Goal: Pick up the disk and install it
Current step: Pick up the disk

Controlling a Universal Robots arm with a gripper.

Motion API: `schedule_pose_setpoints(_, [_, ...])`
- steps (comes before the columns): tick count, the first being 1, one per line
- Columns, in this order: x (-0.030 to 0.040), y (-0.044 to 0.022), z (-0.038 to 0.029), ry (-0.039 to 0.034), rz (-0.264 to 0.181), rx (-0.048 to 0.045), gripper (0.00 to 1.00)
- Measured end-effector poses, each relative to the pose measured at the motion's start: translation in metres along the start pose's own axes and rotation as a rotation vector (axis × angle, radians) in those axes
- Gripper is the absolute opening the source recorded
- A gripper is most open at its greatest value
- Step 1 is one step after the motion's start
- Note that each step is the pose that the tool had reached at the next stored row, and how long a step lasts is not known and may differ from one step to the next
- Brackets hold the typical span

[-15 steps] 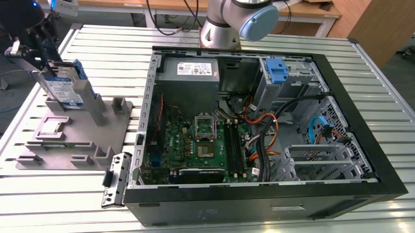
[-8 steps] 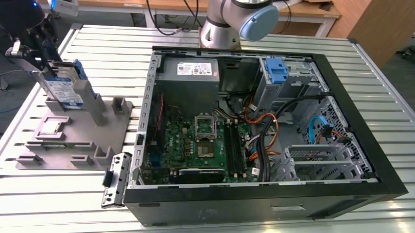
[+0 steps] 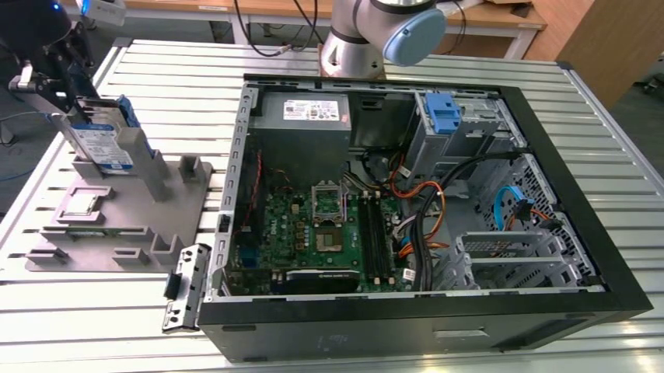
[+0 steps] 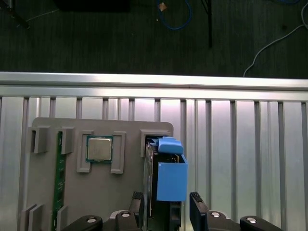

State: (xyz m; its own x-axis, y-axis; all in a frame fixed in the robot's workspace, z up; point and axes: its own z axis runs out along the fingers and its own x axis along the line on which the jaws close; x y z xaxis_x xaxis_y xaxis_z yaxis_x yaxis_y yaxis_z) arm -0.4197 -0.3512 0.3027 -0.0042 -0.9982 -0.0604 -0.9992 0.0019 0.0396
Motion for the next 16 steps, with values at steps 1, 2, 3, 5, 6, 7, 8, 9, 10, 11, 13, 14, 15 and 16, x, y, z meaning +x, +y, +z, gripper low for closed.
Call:
schedule_pose_setpoints(1, [0.0,0.0,0.0,0.0,0.0,0.0001,0.51])
schedule_pose_setpoints(2, [0.0,0.0,-0.0002,0.0001,0.0,-0.0002,0.51])
schedule_pose_setpoints(3, [0.0,0.0,-0.0002,0.0001,0.0,-0.0002,0.51])
schedule_pose_setpoints(5, [-0.0001,-0.0004,-0.0003,0.0002,0.0,-0.0003,0.51])
schedule_pose_setpoints(6, [-0.0001,-0.0006,-0.0002,0.0001,0.0,-0.0002,0.51])
schedule_pose_setpoints(7, [0.0,-0.0009,-0.0002,0.0001,0.0,-0.0003,0.51])
schedule_pose_setpoints(8, [0.0,-0.0012,-0.0003,0.0001,0.0,-0.0002,0.51])
schedule_pose_setpoints(9, [0.0,-0.0013,-0.0003,0.0002,0.0,-0.0003,0.51])
schedule_pose_setpoints(10, [0.0,-0.0012,-0.0003,0.0001,0.0,-0.0003,0.51])
schedule_pose_setpoints(11, [0.0,-0.0013,-0.0002,0.0001,0.0,-0.0003,0.51])
schedule_pose_setpoints(13, [0.0,-0.0013,-0.0002,0.0001,0.0,-0.0002,0.51])
schedule_pose_setpoints(14, [0.0,-0.0013,-0.0002,0.0001,0.0,-0.0002,0.51])
schedule_pose_setpoints(15, [0.0,-0.0014,-0.0002,0.0001,0.0,-0.0002,0.51])
schedule_pose_setpoints(16, [0.0,-0.0014,-0.0002,-0.0001,0.0,-0.0001,0.51])
